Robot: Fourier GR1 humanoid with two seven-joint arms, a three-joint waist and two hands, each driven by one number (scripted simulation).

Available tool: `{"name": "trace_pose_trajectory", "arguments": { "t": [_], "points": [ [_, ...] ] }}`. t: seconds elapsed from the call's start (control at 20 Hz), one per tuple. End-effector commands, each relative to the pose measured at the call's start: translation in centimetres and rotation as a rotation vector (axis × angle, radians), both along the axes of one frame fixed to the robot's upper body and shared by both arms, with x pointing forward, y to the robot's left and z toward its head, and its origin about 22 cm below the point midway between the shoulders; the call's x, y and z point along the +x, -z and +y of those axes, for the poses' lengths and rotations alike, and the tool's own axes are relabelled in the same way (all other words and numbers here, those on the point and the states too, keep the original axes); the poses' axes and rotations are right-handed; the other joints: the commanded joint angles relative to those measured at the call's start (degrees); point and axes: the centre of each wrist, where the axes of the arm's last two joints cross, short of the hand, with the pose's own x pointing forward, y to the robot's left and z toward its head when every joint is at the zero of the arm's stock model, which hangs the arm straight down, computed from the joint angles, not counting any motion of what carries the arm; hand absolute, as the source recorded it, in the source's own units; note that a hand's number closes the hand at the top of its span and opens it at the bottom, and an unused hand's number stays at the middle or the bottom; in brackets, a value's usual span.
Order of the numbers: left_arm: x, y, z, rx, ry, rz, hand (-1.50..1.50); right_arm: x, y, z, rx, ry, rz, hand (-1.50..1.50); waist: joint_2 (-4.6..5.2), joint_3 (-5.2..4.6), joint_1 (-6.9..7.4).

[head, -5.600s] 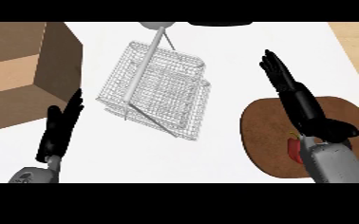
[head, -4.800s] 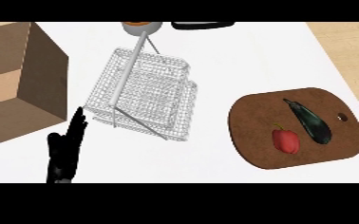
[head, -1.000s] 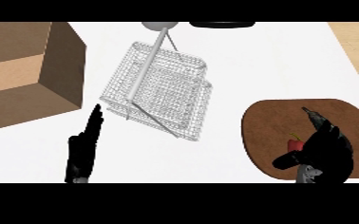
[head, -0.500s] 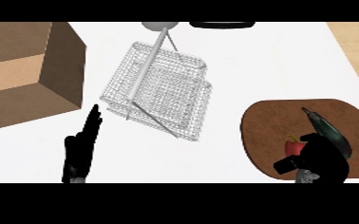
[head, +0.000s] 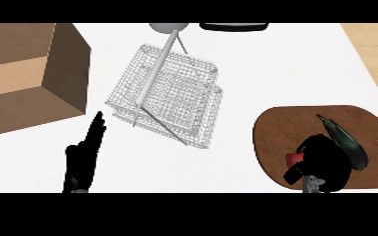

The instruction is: Pick the bell pepper from the cutting board and place it in the tiered basket

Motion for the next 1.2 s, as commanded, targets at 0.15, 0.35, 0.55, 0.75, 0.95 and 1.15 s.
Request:
{"name": "trace_pose_trajectory", "arguments": {
  "t": [0.15, 0.35, 0.55, 0.75, 0.95, 1.15],
  "points": [
    [0.5, 0.0, -1.3, -0.013, 0.040, 0.016, 0.00, -2.8, 0.3, 10.1, 0.109, -0.673, 0.119, 1.50, 0.70, 0.76, 2.08],
    [0.3, -0.9, 1.2, 0.009, 0.009, 0.007, 0.00, -5.1, -1.1, 12.2, 0.173, -0.679, -0.004, 1.50, 0.53, 0.80, 0.29],
    [-0.6, -0.2, 1.0, -0.010, -0.015, 0.017, 0.00, -8.4, -6.6, 12.4, 0.319, -0.647, -0.200, 1.50, 0.16, 0.77, -0.67],
    [0.1, -1.2, 0.7, 0.006, -0.030, 0.018, 0.00, -9.5, -11.8, 11.0, 0.388, -0.571, -0.407, 1.50, 0.18, 0.79, -0.65],
    [0.0, 0.2, 0.1, -0.010, -0.027, 0.029, 0.00, -12.2, -17.4, 9.8, 0.396, -0.601, -0.648, 1.50, 0.18, 0.60, -0.83],
    [-0.3, 1.7, -0.2, 0.011, -0.016, 0.009, 0.00, -14.1, -20.0, 9.0, 0.252, -0.649, -0.696, 1.50, 0.46, 0.58, -0.67]
  ]
}}
